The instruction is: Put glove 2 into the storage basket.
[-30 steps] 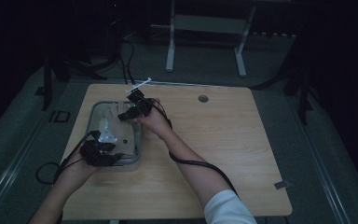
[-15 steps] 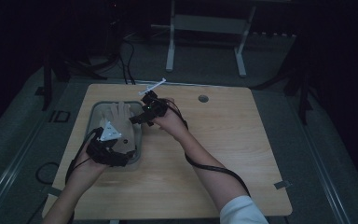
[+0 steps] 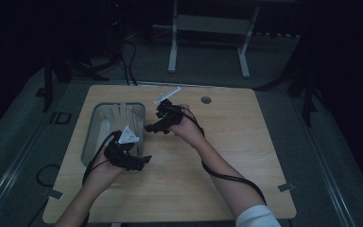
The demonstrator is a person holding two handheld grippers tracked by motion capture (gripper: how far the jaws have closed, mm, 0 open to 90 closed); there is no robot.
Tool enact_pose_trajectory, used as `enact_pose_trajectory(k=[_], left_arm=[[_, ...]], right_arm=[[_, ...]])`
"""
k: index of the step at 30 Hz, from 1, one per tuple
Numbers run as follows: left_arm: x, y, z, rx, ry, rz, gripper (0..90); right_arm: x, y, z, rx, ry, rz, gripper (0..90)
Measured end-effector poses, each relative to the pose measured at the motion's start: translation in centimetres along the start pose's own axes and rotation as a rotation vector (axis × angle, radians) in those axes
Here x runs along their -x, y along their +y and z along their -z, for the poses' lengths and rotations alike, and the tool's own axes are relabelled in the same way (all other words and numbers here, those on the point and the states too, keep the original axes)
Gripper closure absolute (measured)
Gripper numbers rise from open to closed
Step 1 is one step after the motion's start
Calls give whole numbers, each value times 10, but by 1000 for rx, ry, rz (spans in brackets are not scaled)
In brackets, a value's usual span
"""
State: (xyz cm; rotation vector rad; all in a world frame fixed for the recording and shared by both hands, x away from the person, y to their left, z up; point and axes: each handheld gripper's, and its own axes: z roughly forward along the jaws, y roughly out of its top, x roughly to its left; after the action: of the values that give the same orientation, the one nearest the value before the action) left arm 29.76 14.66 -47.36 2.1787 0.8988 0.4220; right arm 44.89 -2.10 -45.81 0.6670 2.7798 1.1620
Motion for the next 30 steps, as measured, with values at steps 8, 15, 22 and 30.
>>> enact_pose_trajectory(k=[8,15,22,30], left_arm=[[14,2,-11,2,-54,-15,146],[30,1,-29,1,-115,-28,146],[46,2,-46,4,-164,-44,146],[60,-2,-64,-14,-218,-57,146]], right_arm=[[5,-23,9,3,-14,-5,175],[13,-45,19,0,-26,-16,176],[22,-69,28,-6,-40,-29,175],[29,-98,38,14,-57,-35,172]])
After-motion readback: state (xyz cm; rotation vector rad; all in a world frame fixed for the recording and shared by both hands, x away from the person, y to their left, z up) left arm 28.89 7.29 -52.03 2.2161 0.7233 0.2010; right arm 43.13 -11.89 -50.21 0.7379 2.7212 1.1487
